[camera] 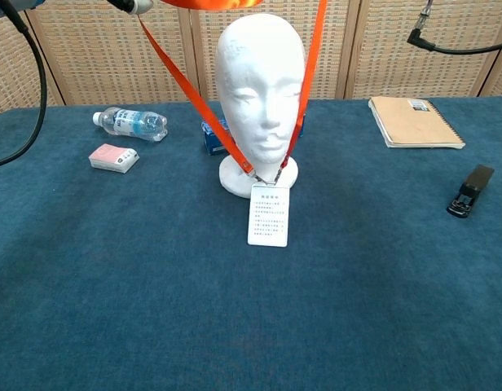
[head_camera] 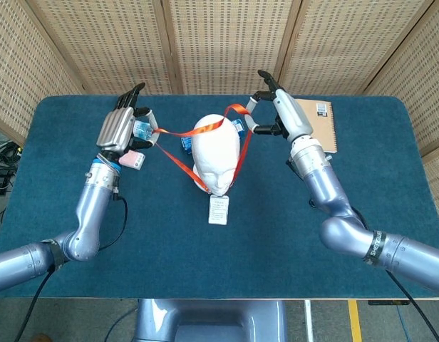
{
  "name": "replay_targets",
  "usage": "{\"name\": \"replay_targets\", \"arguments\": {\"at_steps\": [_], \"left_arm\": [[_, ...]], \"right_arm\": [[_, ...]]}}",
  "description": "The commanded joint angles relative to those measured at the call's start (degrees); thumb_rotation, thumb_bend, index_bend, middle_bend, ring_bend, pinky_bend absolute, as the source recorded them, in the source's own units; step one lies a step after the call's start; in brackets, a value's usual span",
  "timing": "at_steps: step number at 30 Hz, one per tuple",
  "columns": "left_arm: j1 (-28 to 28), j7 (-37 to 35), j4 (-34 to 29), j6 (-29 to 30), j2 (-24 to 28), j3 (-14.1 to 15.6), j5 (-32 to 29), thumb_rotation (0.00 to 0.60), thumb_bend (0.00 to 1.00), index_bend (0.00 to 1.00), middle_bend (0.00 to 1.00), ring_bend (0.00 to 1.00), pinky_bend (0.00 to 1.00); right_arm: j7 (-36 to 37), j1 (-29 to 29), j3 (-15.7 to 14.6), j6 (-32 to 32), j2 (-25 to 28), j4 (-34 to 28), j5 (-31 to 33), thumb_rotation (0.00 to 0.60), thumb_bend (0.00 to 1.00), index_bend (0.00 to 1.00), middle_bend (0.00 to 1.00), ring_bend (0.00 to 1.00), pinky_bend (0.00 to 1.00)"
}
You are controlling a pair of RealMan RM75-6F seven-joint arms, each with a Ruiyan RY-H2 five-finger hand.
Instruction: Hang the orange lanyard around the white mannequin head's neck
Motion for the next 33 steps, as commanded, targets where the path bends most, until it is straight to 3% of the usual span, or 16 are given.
{"name": "replay_targets", "arguments": {"at_steps": [1, 7, 9, 10, 11, 12, 13, 15, 16, 21, 26, 33], "left_arm": [[-3.45, 2.34, 7.34, -3.20, -3.15, 0.80, -3.40, 0.600, 0.46, 0.77, 0.00, 0.00, 0.00], [-5.72, 0.10, 14.48, -5.73, -6.74, 0.40, -4.53, 0.600, 0.46, 0.73, 0.00, 0.00, 0.00], [-6.34, -0.21, 16.15, -6.53, -7.44, 0.32, -4.95, 0.600, 0.46, 0.57, 0.00, 0.00, 0.00], [-6.52, -0.31, 16.67, -6.72, -7.67, 0.31, -5.01, 0.600, 0.45, 0.37, 0.00, 0.00, 0.00], [-6.75, -0.61, 17.37, -7.18, -7.98, 0.29, -5.09, 0.600, 0.44, 0.18, 0.00, 0.00, 0.00], [-6.96, -1.23, 18.05, -7.72, -8.26, 0.05, -5.17, 0.600, 0.42, 0.08, 0.00, 0.00, 0.00], [-7.20, -2.15, 18.98, -7.65, -8.73, -0.42, -5.01, 0.600, 0.38, 0.00, 0.00, 0.00, 0.00], [-7.43, -2.98, 20.12, -7.36, -9.18, -0.65, -4.32, 0.600, 0.28, 0.00, 0.00, 0.00, 0.00], [-7.53, -3.09, 20.70, -7.24, -9.33, -0.64, -4.16, 0.600, 0.22, 0.00, 0.00, 0.00, 0.00], [-7.44, -3.08, 21.15, -7.45, -8.74, -0.08, -3.08, 0.600, 0.01, 0.00, 0.00, 0.00, 0.00], [-4.81, -4.30, 17.08, -4.84, -6.02, 1.47, 1.44, 0.600, 0.00, 0.00, 0.00, 0.00, 0.00], [1.87, -2.15, 7.80, 1.92, 1.12, 6.69, 9.42, 0.600, 0.00, 0.00, 0.00, 0.00, 0.00]], "right_arm": [[-2.10, 2.91, -2.48, -2.85, -3.69, 8.38, 3.03, 0.600, 0.64, 0.71, 0.02, 0.00, 0.00], [-3.37, 5.36, -3.22, -4.57, -6.91, 15.79, 4.74, 0.600, 0.64, 0.71, 0.03, 0.00, 0.00], [-3.65, 5.83, -3.34, -4.80, -7.69, 17.44, 5.05, 0.600, 0.63, 0.70, 0.03, 0.00, 0.00], [-3.78, 5.97, -3.43, -4.91, -7.93, 17.97, 5.15, 0.600, 0.58, 0.66, 0.02, 0.00, 0.00], [-4.06, 6.18, -3.61, -5.12, -8.28, 18.83, 5.37, 0.600, 0.46, 0.58, 0.02, 0.00, 0.00], [-4.90, 6.52, -4.21, -5.92, -8.54, 19.89, 6.11, 0.600, 0.36, 0.49, 0.01, 0.00, 0.00], [-5.65, 6.92, -4.59, -6.66, -8.68, 20.83, 6.92, 0.600, 0.18, 0.36, 0.00, 0.00, 0.00], [-6.30, 7.26, -4.81, -6.59, -9.05, 22.00, 7.37, 0.600, 0.02, 0.20, 0.00, 0.00, 0.00], [-6.64, 7.33, -4.98, -6.51, -9.24, 22.51, 7.44, 0.600, 0.00, 0.16, 0.00, 0.00, 0.00], [-6.87, 6.95, -4.98, -6.10, -9.20, 22.53, 7.43, 0.600, 0.00, 0.14, 0.00, 0.00, 0.00], [-7.39, 4.64, -5.31, -2.40, -7.08, 18.07, 4.85, 0.600, 0.00, 0.14, 0.00, 0.00, 0.00], [-8.90, -1.57, -8.09, 3.70, -0.96, 7.93, -2.85, 0.600, 0.00, 0.12, 0.00, 0.00, 0.00]]}}
